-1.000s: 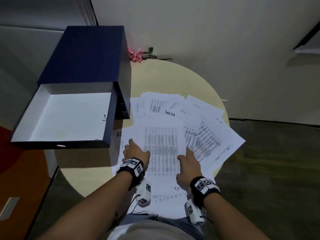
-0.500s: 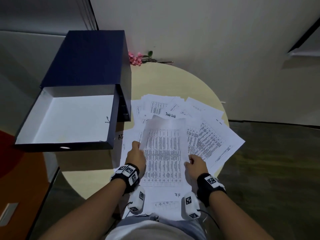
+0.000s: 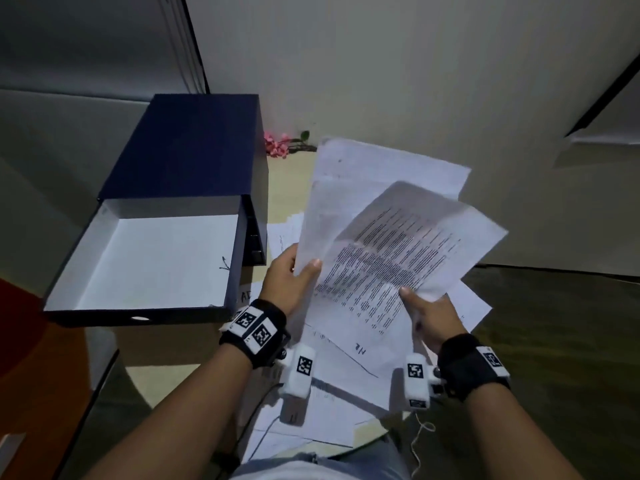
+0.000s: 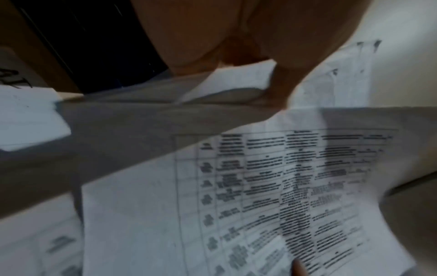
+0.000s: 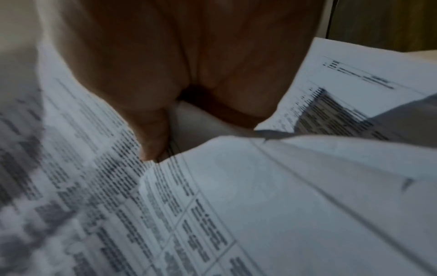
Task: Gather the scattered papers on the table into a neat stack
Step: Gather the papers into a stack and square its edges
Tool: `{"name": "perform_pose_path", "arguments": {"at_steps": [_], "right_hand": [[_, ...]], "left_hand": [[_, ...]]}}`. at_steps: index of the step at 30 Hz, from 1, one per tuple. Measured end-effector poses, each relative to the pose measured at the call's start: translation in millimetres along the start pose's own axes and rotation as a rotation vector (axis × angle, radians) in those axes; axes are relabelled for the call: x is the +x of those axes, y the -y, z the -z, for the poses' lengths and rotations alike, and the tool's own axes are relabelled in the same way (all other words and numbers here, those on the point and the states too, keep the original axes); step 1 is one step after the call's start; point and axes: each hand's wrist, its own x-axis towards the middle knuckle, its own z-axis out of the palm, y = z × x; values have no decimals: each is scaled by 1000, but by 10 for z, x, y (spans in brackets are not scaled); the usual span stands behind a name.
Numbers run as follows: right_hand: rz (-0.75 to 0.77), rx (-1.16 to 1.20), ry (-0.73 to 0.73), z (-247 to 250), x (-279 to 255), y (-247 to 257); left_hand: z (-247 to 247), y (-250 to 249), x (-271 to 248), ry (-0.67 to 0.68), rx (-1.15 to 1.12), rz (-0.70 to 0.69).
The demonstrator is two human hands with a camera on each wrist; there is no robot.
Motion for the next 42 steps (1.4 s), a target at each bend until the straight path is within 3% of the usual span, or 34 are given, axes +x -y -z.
{"name": "perform_pose_path", "arguments": {"at_steps": [5, 8, 13, 17, 23, 25, 28, 31, 35, 38, 42], "right_hand": [[-76, 6, 123, 337, 262, -287], [-126, 14, 110, 216, 54, -218], [-128, 124, -105, 267, 48, -375], [-61, 128, -49, 102, -31, -292], [39, -74, -193, 50, 87, -37], [-9, -210, -178, 16, 105, -120], [-111, -457, -68, -91, 12, -316], [-98, -431, -76, -165, 63, -527], [46, -335, -177, -165, 109, -525], [-27, -339, -203, -72, 112, -627], [-182, -477, -185, 27, 46, -983]], "left_hand": [[-33, 109, 57, -108, -143, 53], [-21, 229, 79, -154, -12, 73], [9, 321, -33, 135, 211, 122], [-27, 382, -61, 193, 268, 186], [-173, 245, 83, -17, 210, -92], [-205, 272, 87, 10, 212, -62], [-214, 522, 45, 103, 447, 7], [-218, 647, 21, 134, 519, 56], [-175, 629, -24, 105, 463, -52], [-20, 798, -74, 109, 433, 83], [388, 1292, -98, -35, 661, 350]]}}
